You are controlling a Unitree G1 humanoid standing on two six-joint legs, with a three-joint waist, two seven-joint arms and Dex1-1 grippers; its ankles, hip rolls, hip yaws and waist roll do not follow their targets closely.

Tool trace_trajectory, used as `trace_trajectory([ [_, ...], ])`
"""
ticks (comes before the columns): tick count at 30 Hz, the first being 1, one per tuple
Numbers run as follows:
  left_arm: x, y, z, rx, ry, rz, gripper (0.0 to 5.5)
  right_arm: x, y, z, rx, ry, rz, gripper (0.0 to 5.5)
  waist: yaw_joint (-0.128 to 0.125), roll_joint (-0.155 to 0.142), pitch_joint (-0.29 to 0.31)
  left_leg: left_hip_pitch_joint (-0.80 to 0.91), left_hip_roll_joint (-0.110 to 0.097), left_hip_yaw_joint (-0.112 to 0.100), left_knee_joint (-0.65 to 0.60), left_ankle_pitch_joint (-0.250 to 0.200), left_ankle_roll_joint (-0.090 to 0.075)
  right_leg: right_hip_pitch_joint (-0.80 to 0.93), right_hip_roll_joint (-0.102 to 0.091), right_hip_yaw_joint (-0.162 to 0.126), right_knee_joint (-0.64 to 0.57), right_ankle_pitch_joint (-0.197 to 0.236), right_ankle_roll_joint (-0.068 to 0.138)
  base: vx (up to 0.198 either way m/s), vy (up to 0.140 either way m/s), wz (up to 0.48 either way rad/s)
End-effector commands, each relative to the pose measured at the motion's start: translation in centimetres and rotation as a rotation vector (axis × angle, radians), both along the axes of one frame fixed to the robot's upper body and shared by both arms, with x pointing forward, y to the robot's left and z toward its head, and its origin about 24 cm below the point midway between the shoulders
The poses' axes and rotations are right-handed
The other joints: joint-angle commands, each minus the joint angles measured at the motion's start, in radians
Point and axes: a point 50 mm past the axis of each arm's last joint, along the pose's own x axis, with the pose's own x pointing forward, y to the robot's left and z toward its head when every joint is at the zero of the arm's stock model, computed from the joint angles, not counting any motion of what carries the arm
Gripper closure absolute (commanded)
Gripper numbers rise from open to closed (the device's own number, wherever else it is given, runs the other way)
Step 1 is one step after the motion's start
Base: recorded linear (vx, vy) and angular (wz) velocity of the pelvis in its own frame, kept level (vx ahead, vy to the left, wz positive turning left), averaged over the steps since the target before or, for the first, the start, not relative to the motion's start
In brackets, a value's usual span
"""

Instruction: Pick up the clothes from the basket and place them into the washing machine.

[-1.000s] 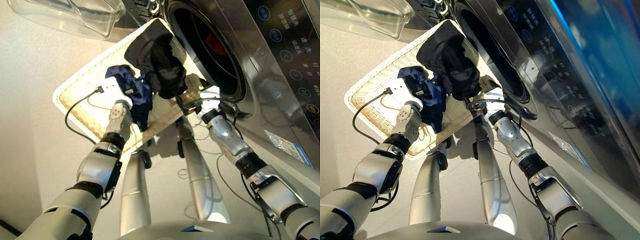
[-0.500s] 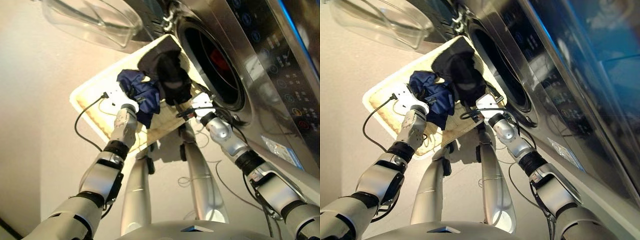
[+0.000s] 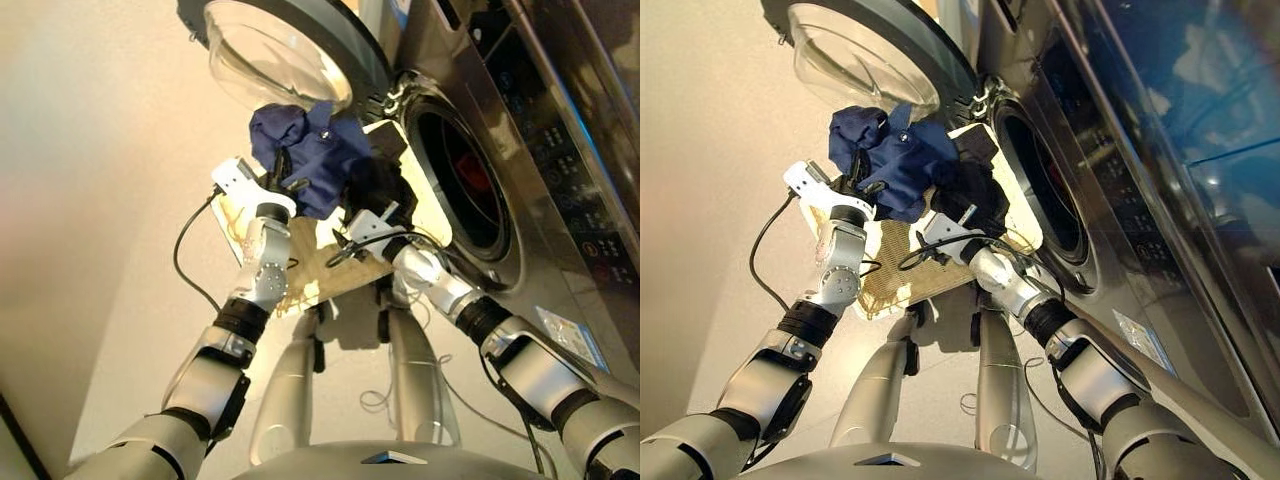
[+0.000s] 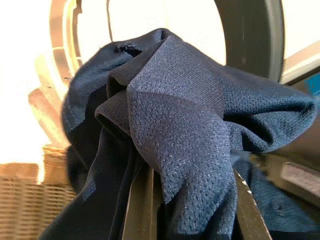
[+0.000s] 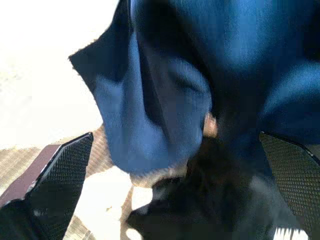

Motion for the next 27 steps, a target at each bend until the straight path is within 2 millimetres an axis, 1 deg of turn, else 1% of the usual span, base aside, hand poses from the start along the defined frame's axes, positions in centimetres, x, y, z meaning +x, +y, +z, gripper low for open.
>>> trace_trajectory([
  [1, -1.0, -1.1, 3.0, -0.072, -0.154, -0.064, 5.50, 0.6, 2.4, 3.7, 0.007, -0.188, 0.063, 0.00, 0.015, 0.056, -0.034, 0.034, 0.017, -0.006, 0.084, -0.091, -0.027, 0.064, -0.030, 0.010, -0.170, 0.140, 0.120, 0.000, 0.000, 0.000],
  [4, -1.7, -2.0, 3.1, -0.101, -0.161, -0.127, 5.50, 1.1, 2.5, 4.6, -0.029, -0.261, 0.047, 0.00, 0.028, 0.067, -0.037, 0.033, 0.014, -0.008, 0.084, -0.088, -0.025, 0.062, -0.033, 0.010, -0.169, 0.142, 0.121, 0.000, 0.000, 0.000],
  [6, -2.2, -2.7, 3.1, -0.111, -0.167, -0.184, 5.50, 1.5, 2.9, 5.0, -0.040, -0.280, 0.031, 0.00, 0.037, 0.074, -0.039, 0.030, 0.012, -0.009, 0.085, -0.087, -0.023, 0.060, -0.034, 0.013, -0.170, 0.145, 0.122, 0.000, 0.000, 0.000],
  [8, -2.8, -3.7, 3.0, -0.150, -0.155, -0.256, 5.50, 2.0, 3.3, 5.4, -0.043, -0.289, 0.011, 0.00, 0.049, 0.085, -0.041, 0.025, 0.009, -0.011, 0.089, -0.086, -0.021, 0.058, -0.036, 0.015, -0.170, 0.147, 0.123, 0.000, 0.000, 0.000],
  [10, -3.5, -4.4, 2.9, -0.153, -0.156, -0.315, 5.50, 2.3, 3.6, 5.5, -0.039, -0.282, -0.006, 0.00, 0.057, 0.092, -0.043, 0.022, 0.009, -0.014, 0.091, -0.084, -0.020, 0.056, -0.038, 0.015, -0.170, 0.148, 0.123, 0.000, 0.000, 0.000],
  [11, -3.5, -4.4, 2.9, -0.153, -0.156, -0.315, 5.50, 2.3, 3.6, 5.5, -0.039, -0.282, -0.006, 0.00, 0.057, 0.092, -0.043, 0.022, 0.009, -0.014, 0.091, -0.084, -0.020, 0.056, -0.038, 0.015, -0.170, 0.148, 0.123, 0.000, 0.000, 0.000],
  [12, -4.3, -5.3, 2.3, -0.166, -0.133, -0.398, 5.50, 2.6, 4.0, 5.9, -0.043, -0.293, -0.016, 0.00, 0.068, 0.101, -0.044, 0.021, 0.007, -0.016, 0.093, -0.082, -0.020, 0.056, -0.038, 0.015, -0.169, 0.147, 0.123, 0.000, 0.000, 0.000],
  [15, -5.1, -5.9, 1.9, -0.154, -0.118, -0.470, 5.50, 2.8, 4.1, 6.7, -0.041, -0.330, -0.024, 0.00, 0.072, 0.110, -0.043, 0.017, 0.006, -0.016, 0.099, -0.082, -0.018, 0.053, -0.039, 0.016, -0.162, 0.147, 0.123, 0.000, 0.000, 0.000],
  [16, -5.4, -6.2, 1.5, -0.153, -0.104, -0.495, 5.50, 3.1, 4.1, 7.7, -0.022, -0.347, -0.037, 2.59, 0.076, 0.112, -0.044, 0.016, 0.006, -0.020, 0.101, -0.082, -0.017, 0.051, -0.039, 0.016, -0.160, 0.147, 0.123, 0.000, 0.000, 0.000],
  [17, -5.5, -6.3, 1.4, -0.154, -0.098, -0.508, 5.50, 3.2, 4.2, 8.2, -0.009, -0.354, -0.039, 4.40, 0.077, 0.113, -0.044, 0.015, 0.005, -0.021, 0.103, -0.082, -0.017, 0.051, -0.039, 0.016, -0.160, 0.147, 0.123, 0.000, 0.000, 0.000],
  [18, -5.6, -6.3, 1.3, -0.151, -0.094, -0.517, 5.50, 3.2, 4.2, 8.6, 0.006, -0.365, -0.039, 5.50, 0.077, 0.114, -0.044, 0.014, 0.006, -0.021, 0.104, -0.082, -0.016, 0.049, -0.040, 0.017, -0.160, 0.147, 0.124, 0.000, 0.000, 0.000],
  [21, -5.6, -6.3, 1.1, -0.141, -0.085, -0.516, 5.50, 3.1, 4.0, 8.9, 0.039, -0.377, -0.046, 5.50, 0.074, 0.114, -0.039, 0.012, 0.006, -0.023, 0.109, -0.084, -0.015, 0.047, -0.040, 0.018, -0.158, 0.148, 0.124, 0.000, 0.000, 0.000],
  [22, -5.5, -6.3, 1.1, -0.146, -0.084, -0.512, 4.08, 3.1, 3.8, 9.0, 0.047, -0.377, -0.052, 5.50, 0.073, 0.113, -0.038, 0.011, 0.005, -0.023, 0.110, -0.084, -0.015, 0.046, -0.039, 0.019, -0.158, 0.148, 0.124, 0.000, 0.000, 0.000],
  [23, -5.4, -6.1, 1.0, -0.143, -0.080, -0.500, 1.25, 3.1, 3.6, 8.8, 0.058, -0.373, -0.062, 5.50, 0.071, 0.111, -0.036, 0.010, 0.005, -0.023, 0.113, -0.084, -0.015, 0.044, -0.039, 0.020, -0.156, 0.148, 0.124, 0.000, 0.000, 0.000],
  [24, -5.3, -5.9, 1.0, -0.140, -0.081, -0.486, 0.00, 3.1, 3.3, 8.7, 0.069, -0.372, -0.071, 5.50, 0.069, 0.110, -0.034, 0.008, 0.005, -0.022, 0.116, -0.085, -0.014, 0.043, -0.038, 0.021, -0.155, 0.148, 0.123, 0.000, 0.000, 0.000],
  [27, -4.9, -5.4, 1.1, -0.149, -0.085, -0.445, 0.00, 3.1, 2.4, 8.0, 0.094, -0.357, -0.105, 5.50, 0.063, 0.109, -0.030, 0.004, 0.005, -0.021, 0.120, -0.088, -0.014, 0.039, -0.038, 0.022, -0.153, 0.147, 0.124, 0.000, 0.000, 0.000],
])
